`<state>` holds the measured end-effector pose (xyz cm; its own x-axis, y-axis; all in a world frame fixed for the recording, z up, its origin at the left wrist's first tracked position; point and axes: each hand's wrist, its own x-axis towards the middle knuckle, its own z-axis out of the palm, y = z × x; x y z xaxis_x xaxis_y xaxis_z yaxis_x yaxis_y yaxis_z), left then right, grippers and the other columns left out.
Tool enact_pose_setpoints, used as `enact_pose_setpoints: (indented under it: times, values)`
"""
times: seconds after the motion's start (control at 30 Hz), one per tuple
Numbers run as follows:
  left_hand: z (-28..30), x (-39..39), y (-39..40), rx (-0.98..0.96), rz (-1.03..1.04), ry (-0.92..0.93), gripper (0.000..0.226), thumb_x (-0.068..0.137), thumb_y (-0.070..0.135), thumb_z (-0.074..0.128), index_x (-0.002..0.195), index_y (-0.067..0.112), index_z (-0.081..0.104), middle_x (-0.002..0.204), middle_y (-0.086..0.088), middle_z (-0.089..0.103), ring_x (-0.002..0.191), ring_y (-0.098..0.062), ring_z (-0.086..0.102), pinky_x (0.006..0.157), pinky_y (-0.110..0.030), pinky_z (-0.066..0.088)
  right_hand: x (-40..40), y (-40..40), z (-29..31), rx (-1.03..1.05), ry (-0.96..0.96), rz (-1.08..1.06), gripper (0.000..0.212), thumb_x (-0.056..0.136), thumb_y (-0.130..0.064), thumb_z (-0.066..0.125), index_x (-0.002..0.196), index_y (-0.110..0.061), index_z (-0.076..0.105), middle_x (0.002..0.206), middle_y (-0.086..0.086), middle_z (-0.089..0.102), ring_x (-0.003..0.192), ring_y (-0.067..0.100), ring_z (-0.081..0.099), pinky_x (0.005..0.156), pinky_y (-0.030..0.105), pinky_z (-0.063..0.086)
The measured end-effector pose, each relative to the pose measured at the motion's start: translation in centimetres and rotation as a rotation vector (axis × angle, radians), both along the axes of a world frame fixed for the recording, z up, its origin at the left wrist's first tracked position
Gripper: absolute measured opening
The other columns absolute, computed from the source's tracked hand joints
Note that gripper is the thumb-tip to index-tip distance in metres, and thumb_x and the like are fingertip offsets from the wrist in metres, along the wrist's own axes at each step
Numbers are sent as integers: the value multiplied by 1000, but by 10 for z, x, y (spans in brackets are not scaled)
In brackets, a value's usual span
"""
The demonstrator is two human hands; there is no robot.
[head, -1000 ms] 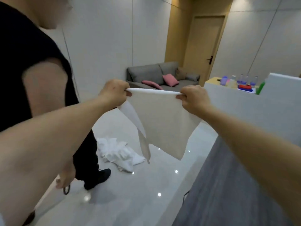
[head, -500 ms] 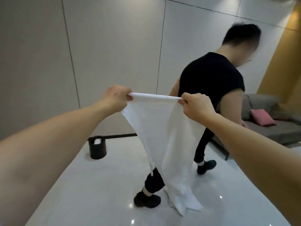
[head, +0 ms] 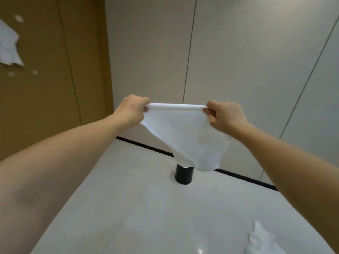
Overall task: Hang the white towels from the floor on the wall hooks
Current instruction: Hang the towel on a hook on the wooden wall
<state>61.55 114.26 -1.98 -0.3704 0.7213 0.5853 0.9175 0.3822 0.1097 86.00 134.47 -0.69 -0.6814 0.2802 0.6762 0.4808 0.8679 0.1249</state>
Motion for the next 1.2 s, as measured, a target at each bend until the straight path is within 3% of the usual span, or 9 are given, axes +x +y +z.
enact_pose_setpoints:
  times: [0.43,0.67,0.8,0.97,1.1,1.2]
  values:
    - [7,-251,-101,91,346,-126,32,83,-6,47,78,25,56,83,2,60,75,-18,55,50,-26,34,-336,-32,4,110,5,352,16,93,-34,54,97,-23,65,69,10,66,63,39,59,54,30,31]
    - [31,-401,-159,78,495,-96,25,83,-1,49,82,22,59,85,0,63,77,-21,56,55,-30,43,-521,-69,23,139,24,498,17,95,-36,50,99,-28,65,66,1,65,56,30,58,52,26,33]
    - [37,-467,-195,85,584,-89,22,85,3,50,84,21,61,86,-1,63,81,-25,58,67,-40,54,-608,-95,28,150,50,615,21,97,-34,50,94,-24,68,62,0,63,47,22,49,46,20,32]
    - [35,-546,-231,127,658,-84,17,90,8,55,86,21,64,80,-3,61,79,-26,58,65,-39,52,-713,-120,30,145,13,718,28,100,-37,42,98,-22,66,65,-2,64,52,20,57,51,30,53]
    - [35,-607,-252,144,714,-55,20,91,6,55,94,21,67,81,4,61,79,-22,58,64,-36,50,-801,-132,28,172,13,807,26,100,-37,43,95,-22,64,60,-7,55,46,9,48,42,20,38]
    - [39,-658,-262,147,756,9,19,90,4,55,93,18,67,78,8,57,79,-18,55,62,-30,42,-875,-135,30,191,30,874,25,100,-36,43,93,-21,63,59,-7,54,46,10,49,42,23,42]
